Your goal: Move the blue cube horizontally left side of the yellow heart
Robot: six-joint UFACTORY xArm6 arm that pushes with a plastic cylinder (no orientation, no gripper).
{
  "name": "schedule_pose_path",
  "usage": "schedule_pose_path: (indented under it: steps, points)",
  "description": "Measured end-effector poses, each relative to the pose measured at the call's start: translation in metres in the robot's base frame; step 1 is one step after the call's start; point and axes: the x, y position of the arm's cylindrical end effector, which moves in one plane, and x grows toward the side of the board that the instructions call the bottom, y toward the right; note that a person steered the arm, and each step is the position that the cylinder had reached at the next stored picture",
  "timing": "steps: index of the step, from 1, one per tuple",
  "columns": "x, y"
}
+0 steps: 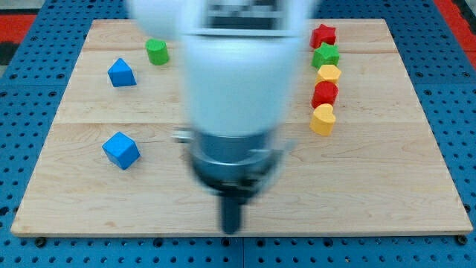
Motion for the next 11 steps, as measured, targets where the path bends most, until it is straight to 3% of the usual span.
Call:
schedule_pose_path:
  steps: [2, 3, 4, 6, 9, 11]
  points:
    - [-0.047, -0.193]
    - [-0.067, -0.222]
    - [-0.087, -0.213]
    - [-0.096, -0.081]
    - [-0.100, -0.139]
    - [-0.124, -0.118]
